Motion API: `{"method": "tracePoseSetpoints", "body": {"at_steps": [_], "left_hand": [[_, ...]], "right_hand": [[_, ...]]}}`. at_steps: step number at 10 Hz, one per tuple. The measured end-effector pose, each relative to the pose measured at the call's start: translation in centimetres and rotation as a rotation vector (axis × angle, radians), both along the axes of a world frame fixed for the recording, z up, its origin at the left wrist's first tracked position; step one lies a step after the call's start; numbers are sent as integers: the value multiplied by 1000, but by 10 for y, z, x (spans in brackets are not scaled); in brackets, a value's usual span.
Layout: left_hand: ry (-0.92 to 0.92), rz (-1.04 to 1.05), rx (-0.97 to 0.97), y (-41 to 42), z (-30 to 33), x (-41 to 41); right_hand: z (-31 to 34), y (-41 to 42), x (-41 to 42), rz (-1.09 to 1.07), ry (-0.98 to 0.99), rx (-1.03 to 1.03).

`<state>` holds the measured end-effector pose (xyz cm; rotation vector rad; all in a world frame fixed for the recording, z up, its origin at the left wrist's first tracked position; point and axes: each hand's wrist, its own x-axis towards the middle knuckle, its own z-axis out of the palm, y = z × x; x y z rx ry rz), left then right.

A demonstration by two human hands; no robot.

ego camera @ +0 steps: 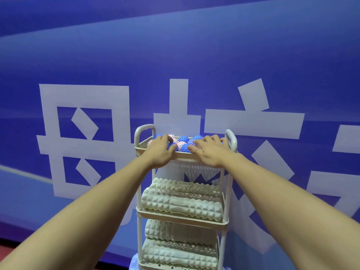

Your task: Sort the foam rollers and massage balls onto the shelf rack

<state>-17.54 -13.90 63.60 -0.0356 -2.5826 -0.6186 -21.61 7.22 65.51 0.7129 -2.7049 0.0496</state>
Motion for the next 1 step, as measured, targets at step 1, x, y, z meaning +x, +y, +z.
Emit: {"method": "tracePoseSetpoints", "body": {"at_steps": [1], "left_hand": [[60,-41,2,1,-4,7]], "right_hand": [[4,4,5,48,17,-202]]}}
